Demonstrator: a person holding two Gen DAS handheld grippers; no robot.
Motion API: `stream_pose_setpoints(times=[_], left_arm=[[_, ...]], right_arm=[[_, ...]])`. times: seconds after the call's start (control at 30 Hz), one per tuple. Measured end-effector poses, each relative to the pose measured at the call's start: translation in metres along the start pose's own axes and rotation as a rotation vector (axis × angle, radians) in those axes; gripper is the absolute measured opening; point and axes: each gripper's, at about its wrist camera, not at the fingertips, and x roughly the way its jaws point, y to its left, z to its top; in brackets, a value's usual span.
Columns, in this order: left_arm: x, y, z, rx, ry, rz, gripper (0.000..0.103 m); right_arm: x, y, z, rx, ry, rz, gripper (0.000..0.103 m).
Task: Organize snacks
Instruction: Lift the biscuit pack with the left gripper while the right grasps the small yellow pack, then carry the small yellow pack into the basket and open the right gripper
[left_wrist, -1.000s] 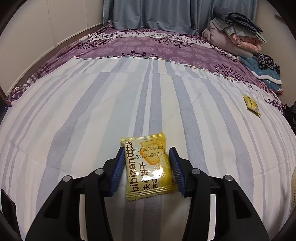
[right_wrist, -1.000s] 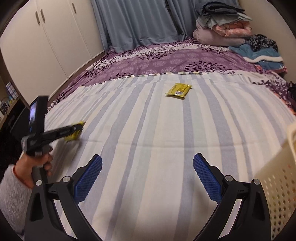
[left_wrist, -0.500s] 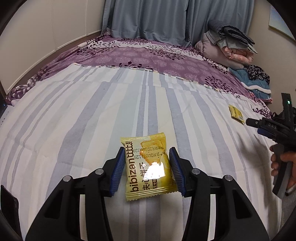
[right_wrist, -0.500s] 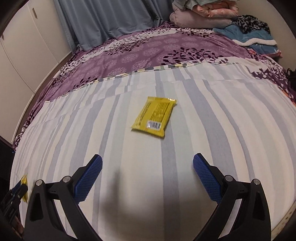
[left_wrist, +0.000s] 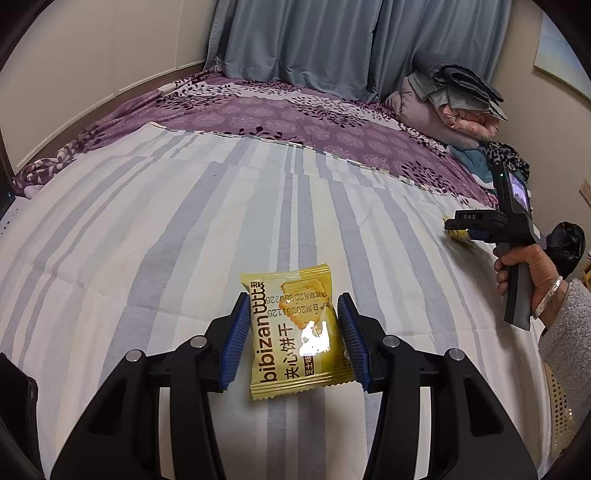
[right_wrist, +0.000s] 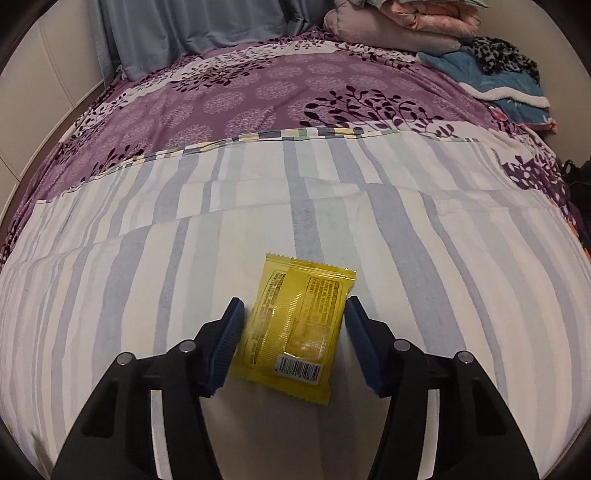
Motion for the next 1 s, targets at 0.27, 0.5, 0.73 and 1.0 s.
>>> stream_pose_setpoints(times=[0.27, 0.5, 0.73, 1.0], left_arm=[[-0.006, -0.003, 0.004, -0.005, -0.019, -0.018, 0.049], [-0.015, -0.010, 0.010, 0.002, -0.043, -0.028, 0.049], [-0.030, -0.022, 0.015, 0.023, -0.074, -0.047, 0.049], [-0.052, -0.035, 0.016, 0.045, -0.109, -0.062, 0.049]], right_arm=[[-0.011, -0.002, -0.010, -0.022, -0.008, -0.005, 0.048], [-0.040, -0.013, -0.038, 0.004, -0.038, 0.055, 0.048], [-0.088, -0.016, -0.066, -0.015, -0.101, 0.102, 0.048], [-0.150, -0.021, -0.089, -0.035, -0.191, 0.159, 0.048]])
